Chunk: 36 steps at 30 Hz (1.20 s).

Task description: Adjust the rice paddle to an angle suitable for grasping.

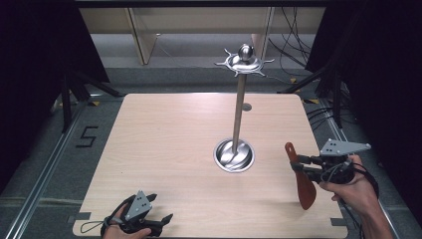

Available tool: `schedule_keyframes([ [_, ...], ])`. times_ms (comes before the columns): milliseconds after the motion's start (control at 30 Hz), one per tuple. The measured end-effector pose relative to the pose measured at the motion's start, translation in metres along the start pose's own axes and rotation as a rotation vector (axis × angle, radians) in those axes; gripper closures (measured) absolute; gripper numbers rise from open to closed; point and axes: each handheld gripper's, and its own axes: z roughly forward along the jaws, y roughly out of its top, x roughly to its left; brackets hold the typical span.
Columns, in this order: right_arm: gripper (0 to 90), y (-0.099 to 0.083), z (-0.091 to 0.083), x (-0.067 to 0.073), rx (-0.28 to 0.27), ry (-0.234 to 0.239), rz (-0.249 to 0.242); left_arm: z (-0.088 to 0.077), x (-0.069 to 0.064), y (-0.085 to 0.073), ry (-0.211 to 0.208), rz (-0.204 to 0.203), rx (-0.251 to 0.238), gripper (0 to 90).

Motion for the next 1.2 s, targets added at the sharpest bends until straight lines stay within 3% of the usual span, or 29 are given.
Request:
schedule_keyframes([
  [33, 67.1, 0.002, -0.002, 0.000, -0.001, 0.004, 0.002, 0.000, 0.002, 0.000, 0.005, 0.029, -0.009, 15.9],
  [67, 67.1, 0.005, -0.002, 0.001, -0.016, 0.000, 0.001, 0.000, -0.001, -0.001, 0.003, -0.019, 0.000, 15.9],
  [133, 67.1, 0.009, -0.004, 0.003, -0.029, 0.003, -0.003, 0.000, -0.002, 0.000, -0.002, -0.020, 0.002, 15.9],
  [267, 67.1, 0.019, -0.007, 0.002, -0.060, -0.015, -0.027, 0.001, -0.001, 0.000, -0.003, -0.001, -0.013, 15.9],
  [300, 67.1, 0.021, -0.008, 0.001, -0.064, -0.015, -0.038, 0.000, 0.002, 0.000, 0.003, 0.027, 0.003, 15.9],
  [333, 67.1, 0.023, -0.009, 0.002, -0.073, -0.013, -0.023, 0.000, 0.000, -0.001, 0.000, -0.007, 0.013, 15.9],
  [400, 67.1, 0.027, -0.011, 0.002, -0.081, -0.016, -0.025, -0.001, 0.001, 0.000, -0.002, 0.003, 0.021, 15.9],
  [433, 67.1, 0.029, -0.013, 0.002, -0.090, -0.015, -0.023, 0.001, -0.001, -0.001, -0.002, -0.023, -0.001, 15.9],
  [467, 67.1, 0.032, -0.013, 0.001, -0.114, -0.022, -0.050, 0.001, -0.001, -0.001, 0.004, -0.013, 0.004, 15.9],
  [500, 67.1, 0.034, -0.014, 0.002, -0.123, -0.024, -0.037, 0.000, 0.001, 0.000, 0.013, 0.013, 0.021, 15.9],
  [767, 67.1, 0.057, -0.017, 0.007, -0.155, -0.012, -0.059, 0.001, 0.004, 0.000, 0.006, 0.039, 0.004, 15.9],
  [800, 67.1, 0.060, -0.018, 0.008, -0.164, -0.008, -0.070, 0.000, 0.003, -0.001, 0.002, 0.024, 0.016, 15.9],
  [833, 67.1, 0.064, -0.019, 0.008, -0.183, -0.010, -0.080, 0.000, 0.004, 0.000, 0.013, 0.039, 0.016, 15.9],
  [900, 67.1, 0.069, -0.022, 0.013, -0.200, -0.002, -0.076, 0.000, 0.003, 0.000, 0.012, 0.030, 0.014, 15.9],
  [967, 67.1, 0.076, -0.024, 0.014, -0.225, -0.009, -0.113, 0.001, 0.004, 0.000, 0.009, 0.033, 0.007, 15.9],
  [1133, 67.1, 0.085, -0.024, 0.018, -0.229, 0.006, -0.109, -0.001, 0.003, 0.000, 0.007, 0.033, 0.022, 15.9],
  [1167, 67.1, 0.090, -0.023, 0.020, -0.233, 0.013, -0.109, 0.000, 0.003, 0.000, 0.011, 0.021, 0.004, 15.9],
  [1200, 67.1, 0.092, -0.022, 0.020, -0.258, 0.000, -0.121, 0.000, 0.003, 0.000, 0.011, 0.021, 0.004, 15.9],
])
